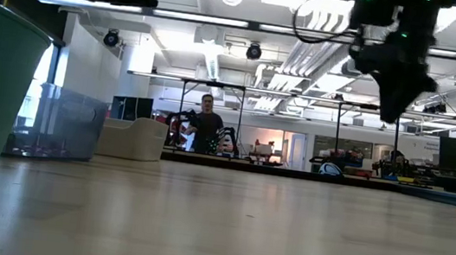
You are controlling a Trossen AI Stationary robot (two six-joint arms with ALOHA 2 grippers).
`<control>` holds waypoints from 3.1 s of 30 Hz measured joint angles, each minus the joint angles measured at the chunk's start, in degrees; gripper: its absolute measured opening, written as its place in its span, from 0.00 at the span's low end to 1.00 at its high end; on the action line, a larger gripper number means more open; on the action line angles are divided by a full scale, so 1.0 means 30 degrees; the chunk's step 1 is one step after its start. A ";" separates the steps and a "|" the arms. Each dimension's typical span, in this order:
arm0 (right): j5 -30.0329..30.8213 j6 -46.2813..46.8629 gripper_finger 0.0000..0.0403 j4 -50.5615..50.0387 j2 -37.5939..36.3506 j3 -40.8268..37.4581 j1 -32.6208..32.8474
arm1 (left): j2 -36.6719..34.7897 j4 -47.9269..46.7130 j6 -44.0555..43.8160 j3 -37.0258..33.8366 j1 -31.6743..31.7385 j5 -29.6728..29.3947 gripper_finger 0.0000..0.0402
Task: Sort Halloween decoration
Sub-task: Put the middle right orange spider into the gray bin
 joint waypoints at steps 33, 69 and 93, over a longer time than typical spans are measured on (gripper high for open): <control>-0.0002 1.5796 0.22 0.6084 0.0044 -0.8274 1.0455 | 0.3691 0.5043 0.1160 0.0000 0.0000 -0.0226 0.46; 0.1369 1.5060 0.00 0.4127 0.3099 -0.5791 1.0434 | 0.3691 0.5008 0.1138 0.0007 -0.0015 0.0803 0.46; 0.3605 1.2238 0.00 0.3742 0.2994 -0.1670 1.0434 | 0.3684 0.4877 0.0795 0.0007 -0.0008 0.1927 0.46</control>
